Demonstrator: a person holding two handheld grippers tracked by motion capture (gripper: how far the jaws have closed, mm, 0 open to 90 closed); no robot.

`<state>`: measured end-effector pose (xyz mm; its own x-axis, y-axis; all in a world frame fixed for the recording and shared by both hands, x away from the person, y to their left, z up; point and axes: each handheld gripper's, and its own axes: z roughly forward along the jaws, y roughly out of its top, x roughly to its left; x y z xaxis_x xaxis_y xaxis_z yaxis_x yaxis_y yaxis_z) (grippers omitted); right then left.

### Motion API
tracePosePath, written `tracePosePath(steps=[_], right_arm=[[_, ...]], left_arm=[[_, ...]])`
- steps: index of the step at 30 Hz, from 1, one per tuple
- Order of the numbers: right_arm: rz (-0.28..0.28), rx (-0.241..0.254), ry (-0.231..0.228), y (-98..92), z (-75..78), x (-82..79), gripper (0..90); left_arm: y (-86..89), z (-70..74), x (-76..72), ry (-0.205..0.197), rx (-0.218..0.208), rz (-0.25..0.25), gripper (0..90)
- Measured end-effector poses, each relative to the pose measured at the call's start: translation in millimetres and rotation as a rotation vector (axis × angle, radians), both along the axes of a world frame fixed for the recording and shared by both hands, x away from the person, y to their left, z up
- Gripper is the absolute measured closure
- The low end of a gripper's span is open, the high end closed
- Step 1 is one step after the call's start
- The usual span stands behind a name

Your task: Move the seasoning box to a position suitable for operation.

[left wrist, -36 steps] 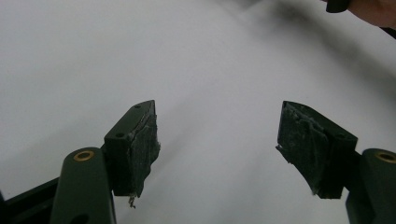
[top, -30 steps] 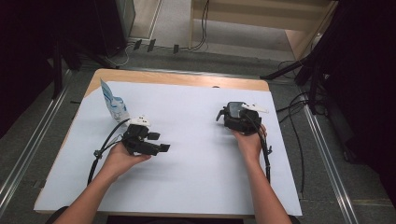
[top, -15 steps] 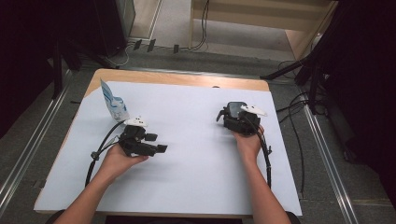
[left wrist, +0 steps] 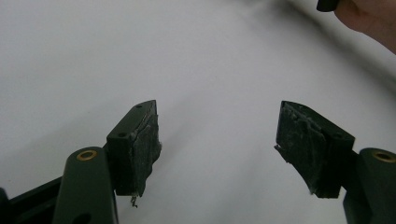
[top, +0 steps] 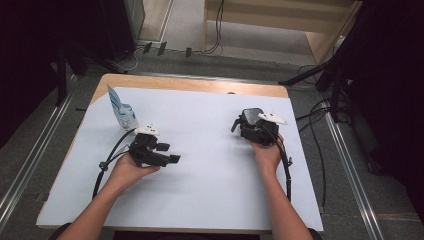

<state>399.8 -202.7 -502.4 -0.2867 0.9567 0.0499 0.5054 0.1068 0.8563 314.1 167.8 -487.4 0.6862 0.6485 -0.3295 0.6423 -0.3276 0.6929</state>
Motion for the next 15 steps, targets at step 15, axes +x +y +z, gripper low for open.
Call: tracePosePath(steps=[15], right_arm=[[0.093, 0.03, 0.007, 13.1, 17.8, -31.3, 15.9]], left_arm=[[5.2, 4.9, 8.8, -0.004, -0.004, -0.012, 41.6]])
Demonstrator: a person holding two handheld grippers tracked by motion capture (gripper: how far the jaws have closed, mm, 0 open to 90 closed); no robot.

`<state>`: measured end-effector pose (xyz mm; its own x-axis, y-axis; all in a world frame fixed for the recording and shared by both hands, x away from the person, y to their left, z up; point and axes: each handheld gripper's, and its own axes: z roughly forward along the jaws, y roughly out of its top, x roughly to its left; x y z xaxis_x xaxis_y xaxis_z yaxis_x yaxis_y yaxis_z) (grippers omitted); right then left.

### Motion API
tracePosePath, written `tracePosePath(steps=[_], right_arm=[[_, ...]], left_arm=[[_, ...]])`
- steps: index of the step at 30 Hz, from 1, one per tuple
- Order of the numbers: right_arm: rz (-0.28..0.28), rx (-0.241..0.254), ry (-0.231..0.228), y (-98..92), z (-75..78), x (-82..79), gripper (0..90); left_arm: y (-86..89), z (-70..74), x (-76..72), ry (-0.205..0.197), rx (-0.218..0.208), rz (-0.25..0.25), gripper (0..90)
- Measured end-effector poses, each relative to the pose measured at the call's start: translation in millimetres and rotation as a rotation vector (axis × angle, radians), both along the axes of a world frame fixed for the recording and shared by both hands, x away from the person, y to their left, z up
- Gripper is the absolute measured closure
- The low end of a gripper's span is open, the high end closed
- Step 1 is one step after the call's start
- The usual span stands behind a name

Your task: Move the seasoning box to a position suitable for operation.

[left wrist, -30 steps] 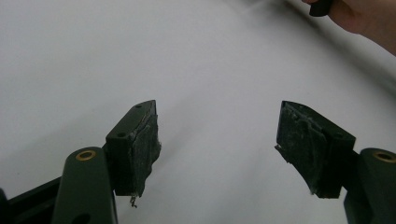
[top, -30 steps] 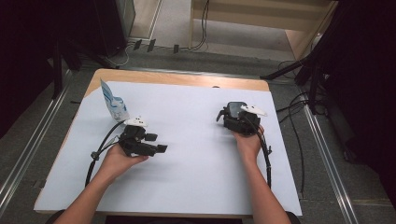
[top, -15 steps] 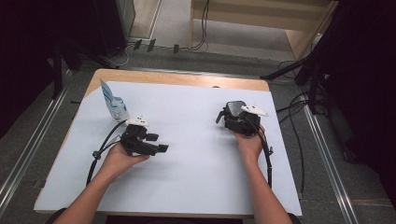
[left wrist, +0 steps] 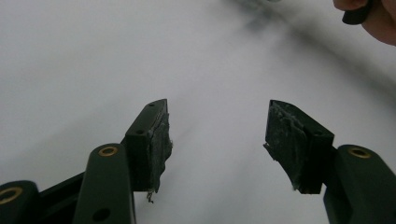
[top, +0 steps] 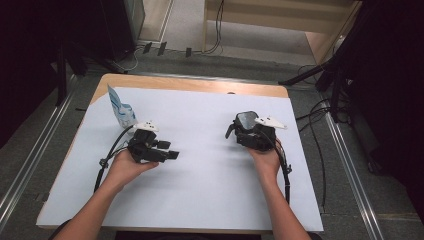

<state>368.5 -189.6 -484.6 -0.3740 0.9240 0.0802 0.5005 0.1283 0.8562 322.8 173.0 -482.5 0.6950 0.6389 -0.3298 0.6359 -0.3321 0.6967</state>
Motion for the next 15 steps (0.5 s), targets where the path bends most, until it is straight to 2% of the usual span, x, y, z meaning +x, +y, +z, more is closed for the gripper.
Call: tracePosePath(steps=[4, 7, 13, 15], right_arm=[[0.03, 0.001, -0.003, 6.2, 0.6, -6.7, 15.9], [0.071, 0.005, 0.019, 17.0, 1.1, -15.3, 16.0], [0.131, 0.021, 0.014, 34.3, 1.5, -25.2, 16.0], [0.158, 0.02, 0.008, 46.0, 1.8, -29.3, 16.0]], left_arm=[[4.4, 0.4, 4.1, -0.008, -0.006, -0.001, 45.1], [7.1, -0.5, 6.1, -0.012, 0.002, -0.001, 46.6], [13.0, -0.3, 7.9, 0.017, -0.014, 0.0, 48.1], [15.5, 0.0, 7.7, 0.028, -0.001, 0.004, 47.4]])
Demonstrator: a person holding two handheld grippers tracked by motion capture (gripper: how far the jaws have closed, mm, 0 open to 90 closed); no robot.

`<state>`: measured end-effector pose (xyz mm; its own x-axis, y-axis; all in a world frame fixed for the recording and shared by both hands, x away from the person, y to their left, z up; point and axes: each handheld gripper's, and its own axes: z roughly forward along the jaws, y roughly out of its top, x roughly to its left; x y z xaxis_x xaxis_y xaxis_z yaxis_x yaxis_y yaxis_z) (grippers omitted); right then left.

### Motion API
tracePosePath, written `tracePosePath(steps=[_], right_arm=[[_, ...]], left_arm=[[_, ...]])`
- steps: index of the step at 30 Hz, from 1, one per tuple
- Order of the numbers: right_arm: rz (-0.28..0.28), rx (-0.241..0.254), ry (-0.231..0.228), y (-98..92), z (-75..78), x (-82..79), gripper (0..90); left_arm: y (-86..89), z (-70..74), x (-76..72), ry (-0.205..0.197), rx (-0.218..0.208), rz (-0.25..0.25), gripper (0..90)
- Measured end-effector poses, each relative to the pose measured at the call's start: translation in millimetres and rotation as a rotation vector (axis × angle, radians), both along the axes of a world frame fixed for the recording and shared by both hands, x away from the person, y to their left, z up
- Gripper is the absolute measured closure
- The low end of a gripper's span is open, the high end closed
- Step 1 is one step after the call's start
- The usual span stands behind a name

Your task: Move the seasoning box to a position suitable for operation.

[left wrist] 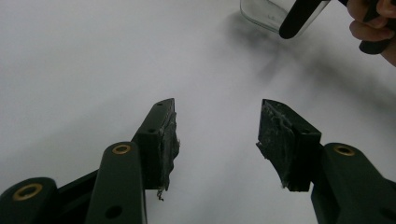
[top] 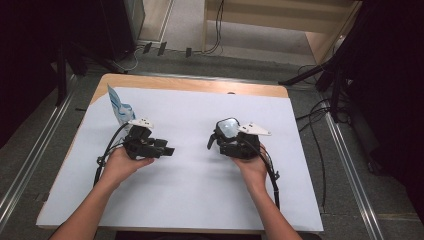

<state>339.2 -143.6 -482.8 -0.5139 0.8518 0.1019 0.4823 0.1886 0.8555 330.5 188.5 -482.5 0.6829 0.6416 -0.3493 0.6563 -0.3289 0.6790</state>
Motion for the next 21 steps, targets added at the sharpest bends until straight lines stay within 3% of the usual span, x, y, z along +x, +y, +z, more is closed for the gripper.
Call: tracePosePath(steps=[5, 10, 16, 18, 21], right_arm=[[0.045, 0.027, 0.033, 18.5, -5.7, -2.9, 16.0], [0.065, 0.008, 0.027, 35.1, -11.3, -4.9, 16.0], [0.084, 0.029, 0.028, 52.4, -15.1, -3.7, 16.0], [0.093, 0.007, 0.021, 61.3, -19.3, -4.1, 16.0], [0.098, 0.0, 0.019, 65.6, -23.1, -4.4, 16.0]], left_arm=[[2.1, 0.7, -2.5, -0.009, 0.004, 0.001, 46.7], [6.0, 1.0, -7.2, -0.014, -0.012, 0.008, 48.5], [9.6, -0.7, -7.7, -0.021, -0.052, 0.042, 49.1], [9.4, -3.2, -7.4, -0.003, -0.064, 0.031, 48.1], [9.4, -4.1, -8.4, 0.003, -0.053, 0.027, 48.0]])
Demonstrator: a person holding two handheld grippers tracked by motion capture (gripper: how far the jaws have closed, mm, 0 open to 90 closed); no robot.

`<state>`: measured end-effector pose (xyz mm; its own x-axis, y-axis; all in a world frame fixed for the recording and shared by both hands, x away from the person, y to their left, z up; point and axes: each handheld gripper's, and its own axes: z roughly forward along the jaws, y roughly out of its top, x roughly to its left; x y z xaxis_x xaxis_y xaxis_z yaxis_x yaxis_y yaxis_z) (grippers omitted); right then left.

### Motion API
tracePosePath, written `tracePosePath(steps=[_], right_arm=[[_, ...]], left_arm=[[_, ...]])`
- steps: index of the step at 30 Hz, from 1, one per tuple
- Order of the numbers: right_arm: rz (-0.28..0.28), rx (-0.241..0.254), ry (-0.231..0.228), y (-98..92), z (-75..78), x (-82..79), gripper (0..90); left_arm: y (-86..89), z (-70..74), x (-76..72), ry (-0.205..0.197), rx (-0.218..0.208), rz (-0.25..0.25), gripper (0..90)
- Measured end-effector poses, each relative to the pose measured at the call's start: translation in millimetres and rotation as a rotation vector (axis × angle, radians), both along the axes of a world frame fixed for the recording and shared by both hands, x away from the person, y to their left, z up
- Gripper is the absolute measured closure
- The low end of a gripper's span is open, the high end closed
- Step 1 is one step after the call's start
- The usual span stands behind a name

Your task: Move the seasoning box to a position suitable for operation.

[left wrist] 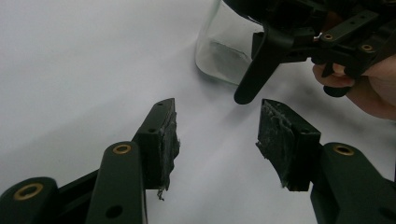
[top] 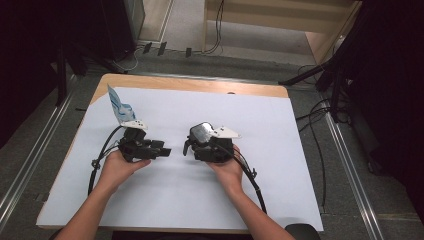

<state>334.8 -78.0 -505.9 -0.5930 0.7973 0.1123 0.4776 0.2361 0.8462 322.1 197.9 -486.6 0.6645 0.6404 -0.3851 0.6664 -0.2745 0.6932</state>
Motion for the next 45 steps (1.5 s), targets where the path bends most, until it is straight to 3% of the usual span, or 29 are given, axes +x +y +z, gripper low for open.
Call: tracePosePath(steps=[1, 4, 8, 9, 12, 15, 17, 20, 30, 34, 36, 37, 38, 39, 40, 42, 43, 45], right_arm=[[-0.004, -0.008, -0.031, 3.0, -3.0, -1.9, 16.0], [-0.006, -0.037, -0.068, 6.4, -6.0, -6.4, 15.8], [-0.012, -0.057, -0.082, 7.7, -9.1, -11.9, 15.6], [-0.014, -0.052, -0.078, 7.7, -8.8, -11.9, 15.4], [-0.005, -0.05, -0.07, 6.8, -8.3, -11.1, 15.2], [0.007, -0.047, -0.041, 4.7, -6.1, -9.7, 14.9], [0.038, -0.054, 0.003, 0.7, -2.8, -9.2, 14.7], [0.044, -0.066, 0.022, -2.1, 0.4, -12.4, 14.7], [0.076, -0.012, 0.04, -23.5, 13.8, -31.9, 15.0], [0.067, -0.004, 0.024, -29.7, 17.8, -38.7, 15.4], [0.065, 0.023, 0.032, -36.6, 20.8, -43.7, 18.2], [0.062, 0.023, 0.029, -38.9, 21.7, -45.0, 21.3], [0.09, 0.027, 0.026, -46.9, 24.4, -49.0, 37.5], [0.09, 0.027, 0.026, -46.9, 24.4, -49.0, 37.5], [0.098, 0.037, 0.012, -53.8, 25.7, -51.7, 47.8], [0.101, 0.042, 0.019, -56.4, 26.2, -51.9, 48.7], [0.111, 0.058, 0.052, -61.1, 26.3, -49.4, 51.4], [0.113, 0.065, 0.068, -63.9, 25.6, -47.6, 53.5]], left_arm=[[0.0, 0.0, -0.7, -0.002, 0.009, 0.0, 47.9], [0.6, 0.9, -3.1, -0.016, 0.013, -0.004, 47.5], [0.0, 0.6, -2.7, -0.02, -0.001, -0.008, 47.1], [-0.7, 0.0, -1.3, -0.011, -0.021, -0.02, 46.9], [-3.6, 0.0, -0.9, -0.023, 0.003, -0.023, 46.5], [-3.9, 0.2, -0.2, -0.025, 0.014, -0.019, 45.8], [-3.6, 0.4, 0.8, -0.03, 0.017, -0.017, 45.6], [-4.2, 0.8, 2.8, -0.033, 0.028, -0.022, 45.1], [-11.1, 2.6, 8.5, -0.052, 0.039, -0.035, 46.3], [-12.9, 6.2, 12.0, -0.04, 0.049, -0.06, 62.0], [-15.1, 8.5, 13.1, -0.051, 0.049, -0.074, 65.2], [-16.0, 8.7, 14.5, -0.048, 0.043, -0.086, 68.3], [-17.9, 8.2, 15.7, -0.042, 0.049, -0.091, 73.4], [-18.7, 7.2, 17.0, -0.039, 0.054, -0.097, 73.4], [-19.3, 5.8, 19.6, -0.018, 0.057, -0.1, 80.4], [-18.9, 6.1, 21.0, -0.013, 0.049, -0.098, 83.9], [-19.7, 8.5, 24.2, -0.017, 0.044, -0.106, 89.9], [-20.7, 9.9, 25.4, -0.023, 0.039, -0.116, 90.0]])
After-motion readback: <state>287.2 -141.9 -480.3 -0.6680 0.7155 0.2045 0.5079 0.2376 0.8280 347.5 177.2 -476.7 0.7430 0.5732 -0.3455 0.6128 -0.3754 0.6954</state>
